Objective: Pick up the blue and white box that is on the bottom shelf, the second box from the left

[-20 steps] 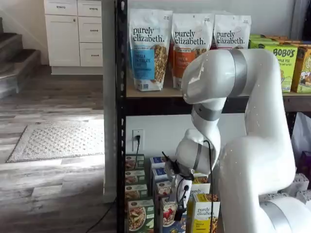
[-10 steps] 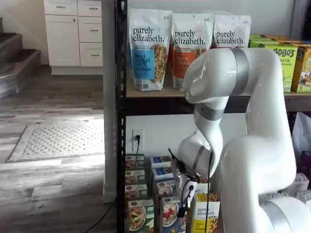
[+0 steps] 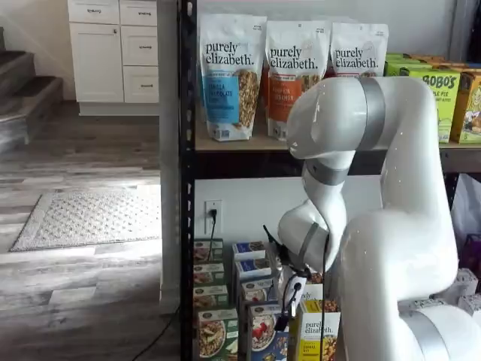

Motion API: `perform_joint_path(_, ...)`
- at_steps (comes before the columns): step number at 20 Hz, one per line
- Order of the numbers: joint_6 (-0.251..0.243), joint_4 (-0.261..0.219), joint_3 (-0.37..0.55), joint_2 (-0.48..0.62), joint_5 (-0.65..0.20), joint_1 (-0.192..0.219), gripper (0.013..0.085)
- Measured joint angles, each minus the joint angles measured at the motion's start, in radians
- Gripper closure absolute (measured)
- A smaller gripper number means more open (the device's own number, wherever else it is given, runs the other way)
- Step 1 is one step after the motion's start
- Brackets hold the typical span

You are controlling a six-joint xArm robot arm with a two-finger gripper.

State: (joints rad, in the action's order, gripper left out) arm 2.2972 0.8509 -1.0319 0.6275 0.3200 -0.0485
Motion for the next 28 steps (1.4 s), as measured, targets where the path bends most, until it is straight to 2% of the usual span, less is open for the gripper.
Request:
perform_joint_path(6, -0.046, -0.055, -0.044, 0.036, 0.007, 0.006, 0.013)
perform_joint_path(15, -0.073, -0.103, -0.116, 0.093, 0.023, 0.029, 0.013)
perform_joint_path(28, -0.144, -0.202, -0.254, 0.2, 0.054, 0.056, 0.013)
